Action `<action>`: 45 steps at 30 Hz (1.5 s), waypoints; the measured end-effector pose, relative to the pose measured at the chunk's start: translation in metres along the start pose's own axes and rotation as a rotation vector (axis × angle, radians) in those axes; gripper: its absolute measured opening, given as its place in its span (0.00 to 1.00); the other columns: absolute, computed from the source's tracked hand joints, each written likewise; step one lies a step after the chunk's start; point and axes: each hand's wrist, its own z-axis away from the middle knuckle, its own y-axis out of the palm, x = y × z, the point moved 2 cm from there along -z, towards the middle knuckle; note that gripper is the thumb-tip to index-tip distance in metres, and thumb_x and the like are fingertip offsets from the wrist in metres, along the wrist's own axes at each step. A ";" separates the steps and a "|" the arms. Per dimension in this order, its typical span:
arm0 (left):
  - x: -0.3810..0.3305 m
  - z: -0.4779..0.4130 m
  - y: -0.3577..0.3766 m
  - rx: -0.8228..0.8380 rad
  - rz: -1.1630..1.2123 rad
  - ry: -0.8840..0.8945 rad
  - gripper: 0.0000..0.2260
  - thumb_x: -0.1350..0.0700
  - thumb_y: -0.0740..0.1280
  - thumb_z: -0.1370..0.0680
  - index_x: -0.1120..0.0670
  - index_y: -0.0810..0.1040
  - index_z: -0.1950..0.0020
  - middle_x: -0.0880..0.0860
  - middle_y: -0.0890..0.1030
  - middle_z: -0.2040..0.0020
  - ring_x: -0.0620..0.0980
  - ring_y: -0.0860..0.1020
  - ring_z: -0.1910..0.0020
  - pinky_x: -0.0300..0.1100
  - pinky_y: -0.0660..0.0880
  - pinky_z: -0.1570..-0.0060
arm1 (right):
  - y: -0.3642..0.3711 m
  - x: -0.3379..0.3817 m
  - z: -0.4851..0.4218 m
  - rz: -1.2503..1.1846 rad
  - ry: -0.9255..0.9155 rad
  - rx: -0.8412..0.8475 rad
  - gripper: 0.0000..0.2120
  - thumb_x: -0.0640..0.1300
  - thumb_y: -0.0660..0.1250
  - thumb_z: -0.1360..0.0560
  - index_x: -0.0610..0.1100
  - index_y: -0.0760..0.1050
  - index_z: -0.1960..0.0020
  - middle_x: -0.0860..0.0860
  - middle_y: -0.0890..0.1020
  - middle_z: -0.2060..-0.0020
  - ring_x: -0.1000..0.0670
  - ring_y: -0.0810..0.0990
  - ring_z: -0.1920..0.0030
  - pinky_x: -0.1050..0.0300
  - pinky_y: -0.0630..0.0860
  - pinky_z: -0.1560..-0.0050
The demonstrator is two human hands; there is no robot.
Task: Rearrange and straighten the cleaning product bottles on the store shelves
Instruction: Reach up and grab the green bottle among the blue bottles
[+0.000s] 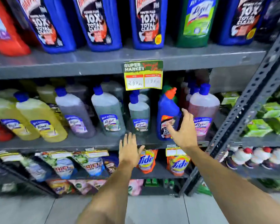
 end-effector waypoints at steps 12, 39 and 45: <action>0.006 -0.013 0.027 -0.112 0.053 -0.078 0.34 0.36 0.49 0.20 0.58 0.51 0.22 0.55 0.52 0.20 0.53 0.49 0.22 0.53 0.46 0.24 | 0.024 -0.032 -0.022 -0.226 0.235 0.159 0.37 0.53 0.81 0.37 0.46 0.68 0.33 0.50 0.82 0.46 0.50 0.82 0.48 0.60 0.76 0.52; -0.020 0.020 -0.191 -1.182 0.205 0.280 0.21 0.45 0.62 0.22 0.54 0.70 0.33 0.55 0.67 0.30 0.56 0.65 0.31 0.53 0.58 0.34 | -0.138 0.097 0.027 -0.452 -0.167 -0.028 0.27 0.53 0.84 0.45 0.57 0.78 0.48 0.60 0.84 0.61 0.63 0.80 0.64 0.72 0.73 0.63; 0.005 -0.012 -0.308 -1.033 -0.037 0.175 0.19 0.47 0.56 0.18 0.55 0.72 0.33 0.55 0.73 0.31 0.55 0.68 0.30 0.57 0.59 0.31 | -0.169 0.194 -0.032 -0.557 -0.276 -0.238 0.20 0.57 0.80 0.42 0.52 0.80 0.54 0.58 0.86 0.59 0.60 0.83 0.59 0.62 0.79 0.57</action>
